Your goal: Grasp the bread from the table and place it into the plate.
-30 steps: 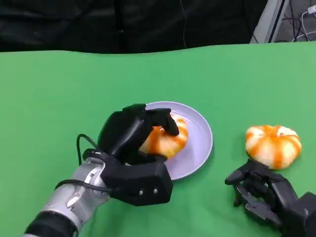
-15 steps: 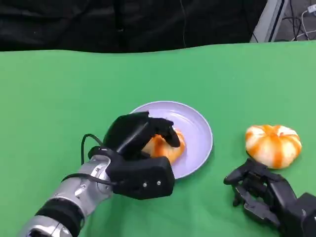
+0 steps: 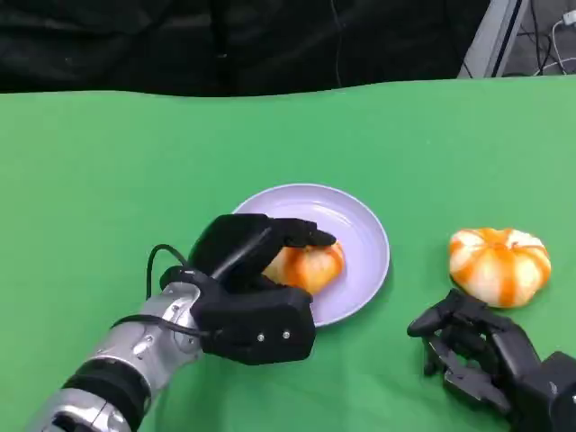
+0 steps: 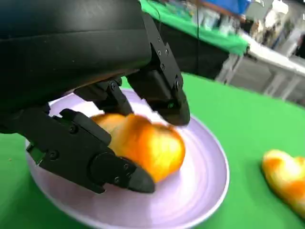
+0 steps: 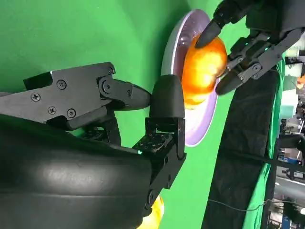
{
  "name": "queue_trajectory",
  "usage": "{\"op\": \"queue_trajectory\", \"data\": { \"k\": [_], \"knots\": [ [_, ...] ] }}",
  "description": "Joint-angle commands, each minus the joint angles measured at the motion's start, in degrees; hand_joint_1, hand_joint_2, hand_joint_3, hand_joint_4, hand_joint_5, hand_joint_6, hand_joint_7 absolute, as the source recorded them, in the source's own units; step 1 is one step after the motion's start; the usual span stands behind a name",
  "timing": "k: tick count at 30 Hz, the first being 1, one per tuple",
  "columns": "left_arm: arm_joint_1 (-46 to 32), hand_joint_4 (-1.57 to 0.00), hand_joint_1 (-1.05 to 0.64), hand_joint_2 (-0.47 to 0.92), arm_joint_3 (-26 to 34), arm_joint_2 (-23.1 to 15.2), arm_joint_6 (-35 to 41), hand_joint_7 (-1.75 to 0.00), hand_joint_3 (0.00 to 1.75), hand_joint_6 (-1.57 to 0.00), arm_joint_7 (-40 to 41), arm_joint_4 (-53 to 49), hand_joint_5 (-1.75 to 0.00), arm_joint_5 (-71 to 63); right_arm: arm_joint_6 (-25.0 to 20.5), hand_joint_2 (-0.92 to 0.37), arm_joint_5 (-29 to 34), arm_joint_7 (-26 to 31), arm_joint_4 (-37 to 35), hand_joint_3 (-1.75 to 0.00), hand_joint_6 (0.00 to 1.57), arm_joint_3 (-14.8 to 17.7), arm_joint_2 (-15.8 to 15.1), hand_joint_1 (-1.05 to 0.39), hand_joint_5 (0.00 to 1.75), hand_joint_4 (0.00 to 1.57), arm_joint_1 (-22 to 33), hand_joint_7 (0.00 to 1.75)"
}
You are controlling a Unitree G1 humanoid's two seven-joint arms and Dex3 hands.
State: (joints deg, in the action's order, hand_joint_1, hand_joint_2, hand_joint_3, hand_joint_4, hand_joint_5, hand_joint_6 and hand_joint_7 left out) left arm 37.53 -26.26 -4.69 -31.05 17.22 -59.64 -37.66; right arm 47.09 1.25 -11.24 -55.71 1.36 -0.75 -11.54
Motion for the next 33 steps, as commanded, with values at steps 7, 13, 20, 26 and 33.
{"op": "queue_trajectory", "data": {
  "k": [7,13,20,26,33],
  "knots": [
    [-1.65,-0.30,-0.95,0.92,1.07,-3.99,2.61,0.00,0.83,-0.26,-9.26,7.61,0.00,3.47,0.24,-0.92,-0.88,-1.43,-0.39,-0.53,0.66,0.40,-0.76,-0.23,1.71,0.63,0.29,1.23],
    [-4.15,-0.25,-1.04,0.92,3.07,-5.39,3.13,0.00,0.92,-0.24,-15.03,12.21,0.00,7.56,0.11,-0.92,-0.30,-0.84,-0.46,-0.50,0.66,0.32,-0.76,-0.25,1.71,0.61,0.33,1.23],
    [-9.20,-0.27,-1.01,0.92,9.02,-4.31,0.98,-0.01,0.90,-0.26,-22.84,17.25,-0.01,19.82,0.00,-0.92,-0.60,-1.21,-0.86,-0.49,0.66,0.56,-0.95,-0.26,1.73,0.60,0.23,1.24],
    [-10.48,-0.30,-0.96,0.92,11.37,-3.48,-1.17,-0.01,0.84,-0.28,-25.90,17.48,-0.02,24.53,-0.01,-0.92,-0.68,-1.35,-1.09,-0.49,0.65,0.66,-0.97,-0.26,1.74,0.60,0.08,1.24],
    [-12.03,-0.31,-0.94,0.92,13.86,-1.84,-1.83,-0.01,0.82,-0.29,-28.17,17.92,-0.02,29.42,-0.02,-0.92,-0.89,-1.53,-1.31,-0.49,0.65,0.81,-0.95,-0.26,1.75,0.60,-0.14,1.25]
  ]
}}
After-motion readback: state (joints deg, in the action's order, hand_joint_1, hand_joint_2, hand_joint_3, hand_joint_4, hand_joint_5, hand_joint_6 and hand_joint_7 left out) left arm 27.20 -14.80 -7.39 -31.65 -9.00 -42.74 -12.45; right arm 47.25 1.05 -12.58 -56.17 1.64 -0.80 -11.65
